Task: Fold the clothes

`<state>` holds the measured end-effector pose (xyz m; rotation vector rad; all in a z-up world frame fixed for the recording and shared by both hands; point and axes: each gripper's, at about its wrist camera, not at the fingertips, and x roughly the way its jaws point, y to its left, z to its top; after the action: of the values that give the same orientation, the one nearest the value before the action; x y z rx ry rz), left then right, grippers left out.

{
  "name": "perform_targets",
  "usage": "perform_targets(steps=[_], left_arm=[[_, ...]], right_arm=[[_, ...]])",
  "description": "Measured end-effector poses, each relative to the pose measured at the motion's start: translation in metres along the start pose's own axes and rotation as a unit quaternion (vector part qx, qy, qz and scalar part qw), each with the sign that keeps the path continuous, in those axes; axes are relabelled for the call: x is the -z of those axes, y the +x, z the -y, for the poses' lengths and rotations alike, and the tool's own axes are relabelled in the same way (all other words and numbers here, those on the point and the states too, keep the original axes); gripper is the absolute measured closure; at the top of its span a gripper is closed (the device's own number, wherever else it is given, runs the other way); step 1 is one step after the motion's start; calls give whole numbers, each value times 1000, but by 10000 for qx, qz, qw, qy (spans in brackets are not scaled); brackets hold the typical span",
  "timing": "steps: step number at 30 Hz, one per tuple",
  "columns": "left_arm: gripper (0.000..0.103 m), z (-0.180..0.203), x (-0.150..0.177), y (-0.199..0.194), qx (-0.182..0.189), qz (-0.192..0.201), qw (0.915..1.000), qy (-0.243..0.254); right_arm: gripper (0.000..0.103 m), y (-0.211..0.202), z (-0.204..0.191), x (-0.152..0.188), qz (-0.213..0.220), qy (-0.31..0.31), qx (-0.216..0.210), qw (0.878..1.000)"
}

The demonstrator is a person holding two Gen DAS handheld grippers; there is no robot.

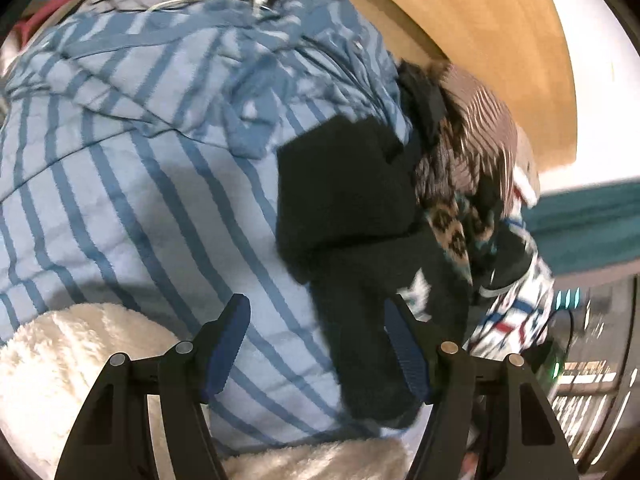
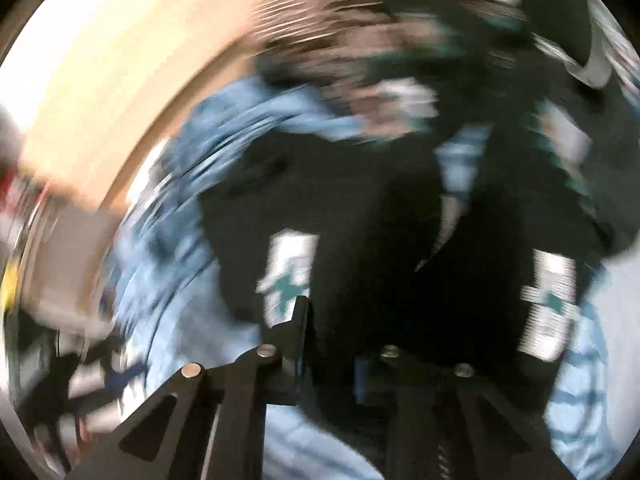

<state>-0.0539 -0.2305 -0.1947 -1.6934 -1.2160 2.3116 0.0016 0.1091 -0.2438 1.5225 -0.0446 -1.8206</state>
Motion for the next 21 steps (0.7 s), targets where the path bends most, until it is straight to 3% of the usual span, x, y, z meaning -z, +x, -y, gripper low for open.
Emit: perform_targets(steps=[4, 6, 9, 10, 11, 14, 17, 19, 21], left_arm=[[33, -16, -2, -17, 379, 276, 9974, -555], [33, -20, -4, -24, 517, 291, 9969, -523], [33, -21, -9, -23, 625, 156, 9973, -353], [33, -20, -10, -20, 715, 63, 9970, -283], [33, -17, -11, -13, 847, -86, 9962, -186], [33, 1, -13, 12, 1010, -611, 9924, 348], [33, 27, -11, 41, 511, -1053, 9850, 1268], [33, 39, 0, 70, 363, -1380, 9697, 1981], [33, 50, 12, 97, 212, -1679, 9497, 2635]], right_arm=[[88, 44, -56, 41, -1332, -817, -347, 9871], [88, 53, -67, 60, -1594, -917, -463, 9819], [83, 43, -57, 68, -1567, -588, -498, 9846], [74, 34, -52, 68, -1477, -408, -547, 9867], [57, 23, -46, 65, -1343, -207, -609, 9889], [48, -9, -25, 52, -828, 434, -613, 9937], [38, -35, 1, 28, 15, 1283, 65, 9917], [35, -42, 17, 15, 488, 1885, 598, 9790], [35, -36, 30, 5, 682, 2318, 1073, 9644]])
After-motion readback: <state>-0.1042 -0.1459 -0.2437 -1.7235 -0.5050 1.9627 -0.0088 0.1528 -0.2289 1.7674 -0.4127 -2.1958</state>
